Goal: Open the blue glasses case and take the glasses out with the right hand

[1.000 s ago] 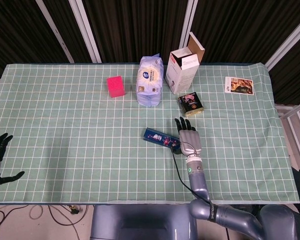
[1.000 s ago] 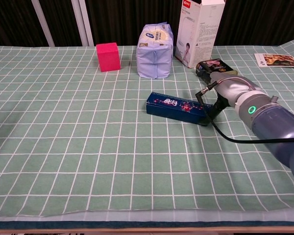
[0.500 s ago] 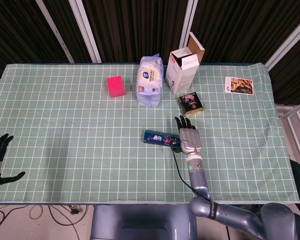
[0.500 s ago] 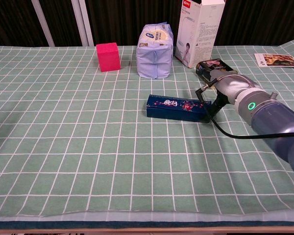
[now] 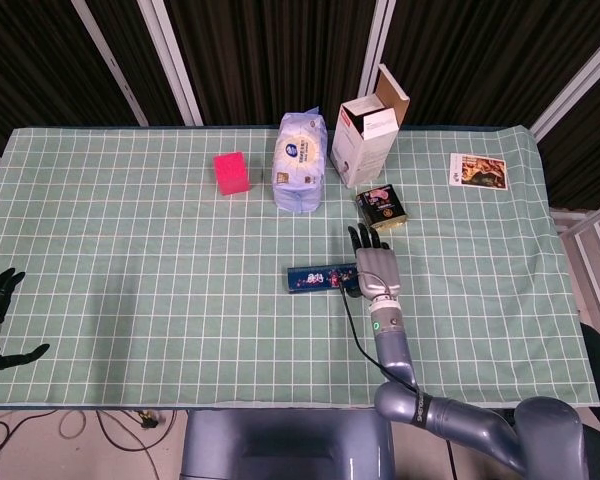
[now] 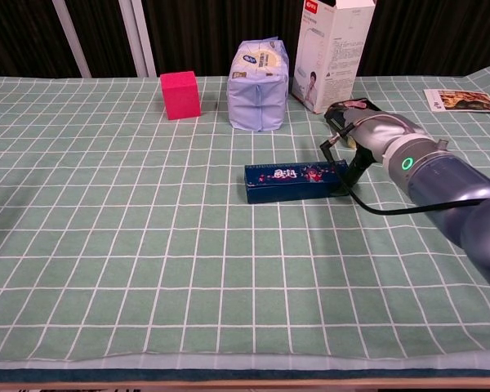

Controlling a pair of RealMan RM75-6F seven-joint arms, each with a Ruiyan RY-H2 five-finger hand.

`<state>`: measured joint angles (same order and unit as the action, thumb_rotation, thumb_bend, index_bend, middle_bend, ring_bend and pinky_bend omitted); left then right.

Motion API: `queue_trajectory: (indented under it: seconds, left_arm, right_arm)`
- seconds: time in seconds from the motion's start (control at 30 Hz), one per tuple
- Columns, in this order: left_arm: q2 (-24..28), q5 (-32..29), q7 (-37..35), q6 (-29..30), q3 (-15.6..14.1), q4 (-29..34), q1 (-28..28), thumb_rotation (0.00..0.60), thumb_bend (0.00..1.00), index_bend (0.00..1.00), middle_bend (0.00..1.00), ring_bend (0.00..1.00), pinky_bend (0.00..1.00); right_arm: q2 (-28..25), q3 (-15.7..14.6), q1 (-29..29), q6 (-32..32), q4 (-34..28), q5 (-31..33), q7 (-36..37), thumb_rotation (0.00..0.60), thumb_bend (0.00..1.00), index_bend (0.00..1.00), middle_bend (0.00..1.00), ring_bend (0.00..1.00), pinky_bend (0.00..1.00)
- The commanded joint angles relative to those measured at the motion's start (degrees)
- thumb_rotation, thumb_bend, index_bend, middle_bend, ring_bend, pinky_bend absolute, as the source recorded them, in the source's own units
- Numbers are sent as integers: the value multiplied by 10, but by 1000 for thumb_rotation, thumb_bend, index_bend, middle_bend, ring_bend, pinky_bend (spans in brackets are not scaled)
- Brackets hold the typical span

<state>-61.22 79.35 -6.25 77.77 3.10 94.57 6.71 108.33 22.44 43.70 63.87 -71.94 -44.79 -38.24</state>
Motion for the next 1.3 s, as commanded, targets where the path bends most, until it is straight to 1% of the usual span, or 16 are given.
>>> queue_trajectory:
  seconds: [0.03,0.1,0.2,0.33,0.53,0.8,1.07,1.17,1.3]
  left_arm:
    - [0,1,0,-1,0,1,0,600,0,0,0,0,0]
    - [1,1,-1,-2,-1,2,0,600,0,0,0,0,0]
    - [2,2,-2,-2,-2,3,0,600,0,0,0,0,0]
    - [3,1,-5,-1,-2,4,-1,600,0,0,0,0,0]
    - [5,3,-9,1,-2,4,-2,600,0,0,0,0,0]
    - [6,2,-13,-2,-2,4,-1,600,0,0,0,0,0]
    - [7,-2,-17,-6,-1,5,0,600,0,0,0,0,0]
    - [8,-4,-18,-9,-1,6,1,600,0,0,0,0,0]
    - [9,-5,-18,-10,-1,7,1,600,0,0,0,0,0]
  right_arm:
    - [-9,-8,-10,7,-36,-5,10,600,161,0,0,0,247]
    - [-16,-18,-14,9,-61,-14,14,600,186,14,0,0,247]
    - [-25,-29,-12,4,-91,-23,11,600,212,86,0,0,247]
    - [-27,-35,-1,-8,-106,-30,7,600,249,119,0,0,247]
    - [-24,-38,23,-29,-92,-26,-13,600,263,141,0,0,247]
    - [-29,-47,57,-55,-54,-49,-31,600,272,154,0,0,247]
    - [-22,-46,76,-66,-41,-26,-47,600,325,278,0,0,247]
    - [-17,-43,80,-68,-46,-7,-53,600,349,283,0,0,247]
    - [-11,-42,88,-65,-46,4,-57,600,385,283,0,0,247]
